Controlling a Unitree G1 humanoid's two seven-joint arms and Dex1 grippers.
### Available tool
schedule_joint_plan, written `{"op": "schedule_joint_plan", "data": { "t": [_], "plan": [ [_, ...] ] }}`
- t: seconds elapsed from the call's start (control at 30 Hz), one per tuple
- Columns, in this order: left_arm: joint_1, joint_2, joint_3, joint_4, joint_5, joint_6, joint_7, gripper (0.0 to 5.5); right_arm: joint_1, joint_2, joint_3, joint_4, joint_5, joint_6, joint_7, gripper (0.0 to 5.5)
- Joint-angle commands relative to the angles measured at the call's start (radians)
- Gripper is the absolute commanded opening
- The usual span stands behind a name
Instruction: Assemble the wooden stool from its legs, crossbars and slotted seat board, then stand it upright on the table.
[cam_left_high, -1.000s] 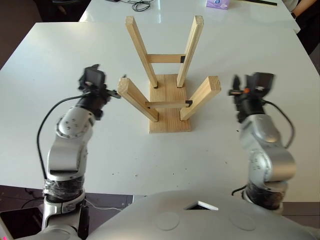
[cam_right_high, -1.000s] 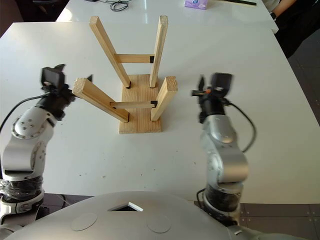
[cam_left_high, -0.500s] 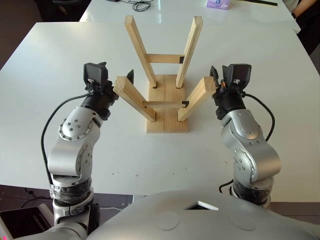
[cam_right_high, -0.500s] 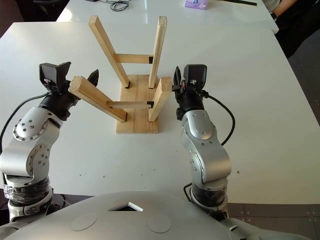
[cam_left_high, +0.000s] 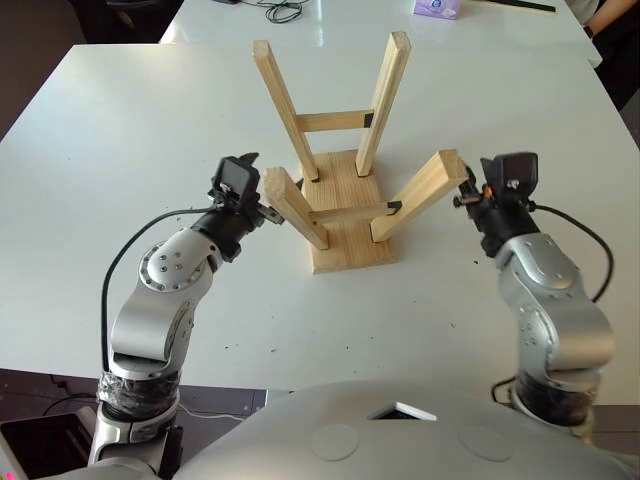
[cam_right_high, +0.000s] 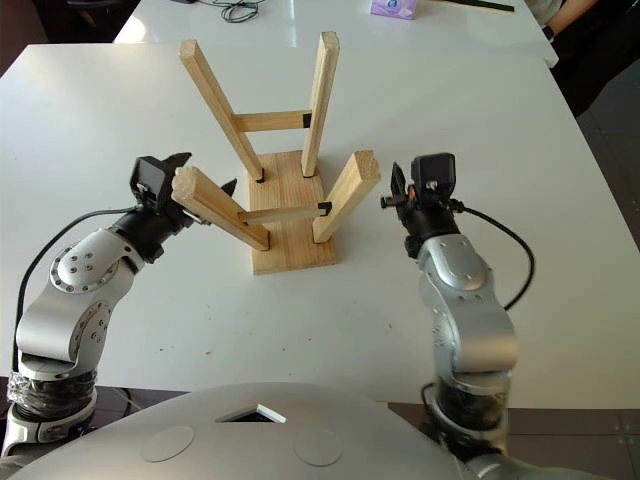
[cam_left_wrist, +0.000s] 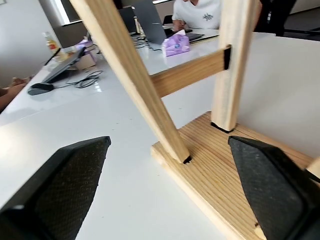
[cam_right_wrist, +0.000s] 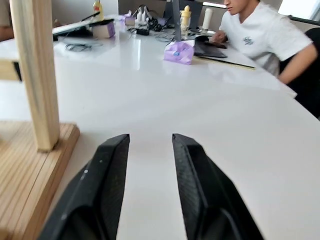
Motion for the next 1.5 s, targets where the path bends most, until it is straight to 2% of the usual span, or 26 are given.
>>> {"op": "schedule_joint_plan", "data": {
  "t": [0.03,0.13,0.23,0.33,0.53,0.67,0.77,1.0,1.07,1.13,1.3,1.5],
  "plan": [
    [0.024,0.045,-0.044,0.014,-0.021,-0.064,-0.111,4.39,0.171,-0.355,-0.044,-0.025,0.075,-0.002,0.316,1.56],
    [0.028,0.063,-0.083,0.027,-0.011,-0.092,-0.157,4.39,0.27,-0.51,-0.057,-0.068,0.13,-0.053,0.494,1.56],
    [0.018,0.062,-0.14,0.022,-0.013,-0.101,-0.186,4.39,0.279,-0.572,-0.028,-0.078,0.164,-0.105,0.586,1.56],
    [0.004,0.052,-0.207,0.025,-0.02,-0.09,-0.212,4.39,0.212,-0.56,0.037,-0.051,0.167,-0.121,0.589,1.56],
    [-0.086,0.023,-0.259,0.105,-0.031,-0.056,-0.235,4.39,0.078,-0.502,0.151,0.081,0.107,-0.17,0.524,1.56],
    [-0.099,0.081,-0.281,0.1,-0.049,-0.05,-0.323,4.39,0.068,-0.486,0.174,0.168,0.073,-0.224,0.501,1.56],
    [-0.087,0.181,-0.24,0.082,-0.082,-0.071,-0.439,4.39,0.081,-0.466,0.195,0.188,0.063,-0.254,0.49,1.56],
    [0.05,0.393,-0.027,0.1,-0.246,-0.125,-0.717,4.39,0.113,-0.409,0.226,0.249,0.025,-0.312,0.433,1.56],
    [0.074,0.456,0.016,0.2,-0.247,-0.198,-0.838,4.39,0.121,-0.406,0.229,0.282,0.001,-0.338,0.414,1.56],
    [0.022,0.462,0.009,0.362,-0.188,-0.302,-0.891,4.39,0.133,-0.404,0.227,0.303,-0.012,-0.358,0.402,1.56],
    [-0.222,0.345,-0.032,0.806,-0.012,-0.525,-0.793,4.39,0.115,-0.421,0.254,0.325,-0.042,-0.398,0.412,1.56],
    [-0.379,0.228,-0.052,1.075,0.173,-0.731,-0.573,4.39,0.103,-0.454,0.261,0.303,-0.049,-0.402,0.455,1.56]
  ]
}}
